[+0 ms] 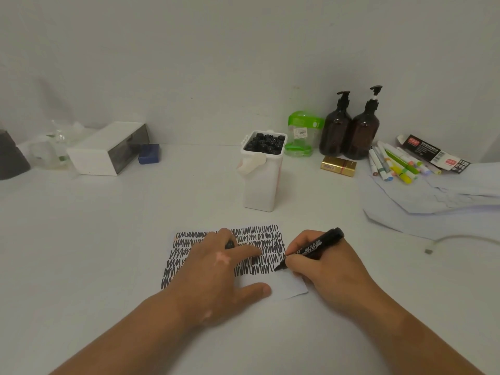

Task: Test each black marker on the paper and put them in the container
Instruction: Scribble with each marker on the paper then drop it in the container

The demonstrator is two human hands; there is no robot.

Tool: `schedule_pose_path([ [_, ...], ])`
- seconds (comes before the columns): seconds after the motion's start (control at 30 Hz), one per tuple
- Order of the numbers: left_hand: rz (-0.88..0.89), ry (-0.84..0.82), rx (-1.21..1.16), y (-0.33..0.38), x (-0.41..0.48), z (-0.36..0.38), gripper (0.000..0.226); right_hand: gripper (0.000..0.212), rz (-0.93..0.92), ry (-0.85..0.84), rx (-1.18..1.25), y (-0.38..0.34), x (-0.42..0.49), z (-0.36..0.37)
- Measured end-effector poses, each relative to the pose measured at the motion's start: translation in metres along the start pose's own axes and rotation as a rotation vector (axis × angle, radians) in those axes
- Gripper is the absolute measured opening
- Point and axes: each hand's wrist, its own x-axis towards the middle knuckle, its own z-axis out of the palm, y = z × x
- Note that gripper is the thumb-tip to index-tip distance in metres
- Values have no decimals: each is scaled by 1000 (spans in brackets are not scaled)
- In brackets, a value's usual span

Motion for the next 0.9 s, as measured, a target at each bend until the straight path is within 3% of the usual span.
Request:
schedule_pose_path([
  [0.57,-11,-20,-4,1,0,-1,72,8,31,84,-32,-2,2,0],
  [0.7,-16,-28,-9,1,-1,-2,76,11,31,36,-24,-4,0,-2],
  [0.8,0,-27,-49,1,-2,-4,77,9,27,121,114,-3,-1,-5],
  [0.9,-26,60,-295,1,1,-9,51,19,48,139,417,-4,-3,-12],
])
